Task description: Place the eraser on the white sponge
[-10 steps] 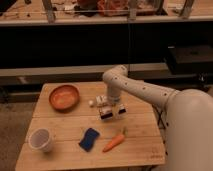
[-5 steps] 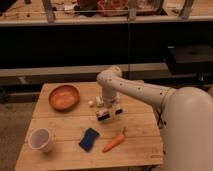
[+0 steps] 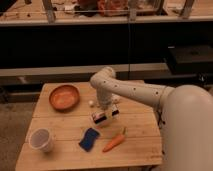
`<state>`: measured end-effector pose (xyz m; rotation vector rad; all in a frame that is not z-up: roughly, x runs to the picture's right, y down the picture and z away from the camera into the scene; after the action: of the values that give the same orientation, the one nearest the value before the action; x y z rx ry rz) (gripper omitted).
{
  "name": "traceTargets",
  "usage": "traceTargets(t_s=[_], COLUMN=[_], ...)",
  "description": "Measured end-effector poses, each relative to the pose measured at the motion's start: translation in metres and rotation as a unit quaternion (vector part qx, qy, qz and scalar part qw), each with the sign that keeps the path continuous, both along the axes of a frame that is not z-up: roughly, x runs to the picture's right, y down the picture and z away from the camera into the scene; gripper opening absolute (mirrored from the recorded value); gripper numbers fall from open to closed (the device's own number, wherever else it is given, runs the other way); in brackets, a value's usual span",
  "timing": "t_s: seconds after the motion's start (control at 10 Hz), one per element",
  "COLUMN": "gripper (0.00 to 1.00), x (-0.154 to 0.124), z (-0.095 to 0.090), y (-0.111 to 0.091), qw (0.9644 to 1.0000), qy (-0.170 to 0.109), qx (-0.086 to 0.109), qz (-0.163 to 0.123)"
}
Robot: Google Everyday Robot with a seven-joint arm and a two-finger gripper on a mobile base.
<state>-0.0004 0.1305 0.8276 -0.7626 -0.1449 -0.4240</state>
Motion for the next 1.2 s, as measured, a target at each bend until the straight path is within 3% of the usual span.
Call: traceTargets(t_s=[1.2], gripper=[0.10], x=[-0.036], z=[-0.032], y=[0.030], qw=[0.9990], qy=[-0.026], qx=[0.003], qz=[-0.035])
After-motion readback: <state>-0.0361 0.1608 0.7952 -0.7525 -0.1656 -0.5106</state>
